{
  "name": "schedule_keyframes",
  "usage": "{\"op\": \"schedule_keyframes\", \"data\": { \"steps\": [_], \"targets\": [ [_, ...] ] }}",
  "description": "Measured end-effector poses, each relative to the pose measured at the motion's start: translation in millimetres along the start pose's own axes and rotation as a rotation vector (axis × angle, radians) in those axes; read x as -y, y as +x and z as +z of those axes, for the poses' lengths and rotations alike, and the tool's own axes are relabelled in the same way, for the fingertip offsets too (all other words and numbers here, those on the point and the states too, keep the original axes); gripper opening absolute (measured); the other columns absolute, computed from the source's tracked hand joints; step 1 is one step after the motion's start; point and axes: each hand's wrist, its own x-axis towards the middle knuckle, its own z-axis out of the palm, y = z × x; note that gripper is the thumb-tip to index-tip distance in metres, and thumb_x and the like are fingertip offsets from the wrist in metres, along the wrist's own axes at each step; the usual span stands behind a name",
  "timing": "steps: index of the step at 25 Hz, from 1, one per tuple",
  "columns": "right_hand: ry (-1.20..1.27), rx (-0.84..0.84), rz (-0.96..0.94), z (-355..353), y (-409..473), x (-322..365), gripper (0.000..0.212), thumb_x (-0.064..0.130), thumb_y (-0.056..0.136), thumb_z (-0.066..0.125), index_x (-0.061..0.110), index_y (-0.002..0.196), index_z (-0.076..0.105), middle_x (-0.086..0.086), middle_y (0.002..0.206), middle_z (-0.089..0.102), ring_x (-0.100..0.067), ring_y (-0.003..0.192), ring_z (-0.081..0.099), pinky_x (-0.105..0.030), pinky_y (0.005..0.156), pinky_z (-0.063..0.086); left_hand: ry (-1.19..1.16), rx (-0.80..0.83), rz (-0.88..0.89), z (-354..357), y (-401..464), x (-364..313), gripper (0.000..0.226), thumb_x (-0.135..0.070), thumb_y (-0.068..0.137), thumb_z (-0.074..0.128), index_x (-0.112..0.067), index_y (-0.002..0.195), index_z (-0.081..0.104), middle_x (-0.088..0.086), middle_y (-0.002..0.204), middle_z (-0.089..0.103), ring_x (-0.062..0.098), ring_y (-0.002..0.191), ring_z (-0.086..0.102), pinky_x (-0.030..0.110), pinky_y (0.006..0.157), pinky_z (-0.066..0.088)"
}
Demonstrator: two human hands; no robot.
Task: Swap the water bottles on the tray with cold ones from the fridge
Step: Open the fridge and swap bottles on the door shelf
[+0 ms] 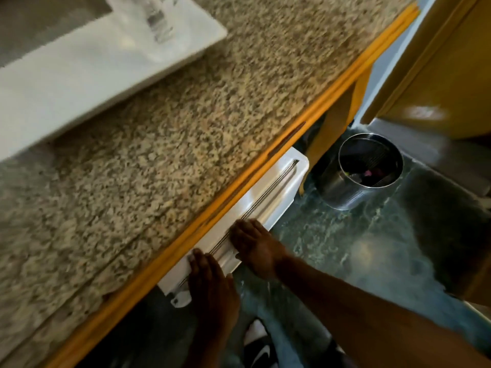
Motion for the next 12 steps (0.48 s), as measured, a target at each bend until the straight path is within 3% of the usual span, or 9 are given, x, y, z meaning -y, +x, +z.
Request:
{"op": "schedule_keyframes", "data": {
  "steps": [4, 7, 9, 12],
  "targets": [
    [-0.059, -0.094, -0.053, 11, 0, 1, 0.039, 0.026, 0.077, 0.072, 0.009, 0.112, 0.071, -0.012, 0.117, 0.07, -0.031, 0.112, 0.064, -0.045, 0.093, 0.051, 0.002, 0.0, -0.018, 12, 0, 4, 0.081, -0.035, 0.083, 0.045, -0.003, 0.15, 0.012, 0.02, 0.161, 0.001, 0.035, 0.149, -0.002, 0.048, 0.118, 0.02],
    [-0.077, -0.113, -0.085, 6, -2, -4, 0.038, 0.02, 0.078, 0.074, 0.007, 0.113, 0.07, -0.013, 0.118, 0.07, -0.032, 0.111, 0.064, -0.044, 0.092, 0.053, -0.002, -0.062, 0.04, 13, -6, 10, 0.084, -0.038, 0.076, 0.037, 0.0, 0.148, 0.016, 0.022, 0.159, 0.01, 0.036, 0.148, 0.006, 0.048, 0.117, 0.022],
    [-0.085, -0.089, -0.075, 1, -3, -3, 0.042, 0.022, 0.073, 0.08, 0.008, 0.111, 0.072, -0.012, 0.116, 0.071, -0.031, 0.109, 0.065, -0.042, 0.091, 0.054, -0.026, -0.103, 0.079, 16, -14, 14, 0.079, -0.03, 0.078, 0.046, 0.001, 0.146, 0.024, 0.024, 0.157, 0.021, 0.038, 0.146, 0.016, 0.049, 0.115, 0.026],
    [-0.048, -0.065, -0.048, -5, -7, 0, 0.047, 0.024, 0.064, 0.087, 0.008, 0.106, 0.074, -0.012, 0.11, 0.073, -0.03, 0.105, 0.068, -0.043, 0.086, 0.057, -0.041, -0.031, 0.062, 17, -20, 14, 0.085, -0.031, 0.084, 0.054, -0.004, 0.146, 0.001, 0.021, 0.159, 0.011, 0.034, 0.148, 0.009, 0.046, 0.12, 0.021]
  ]
}}
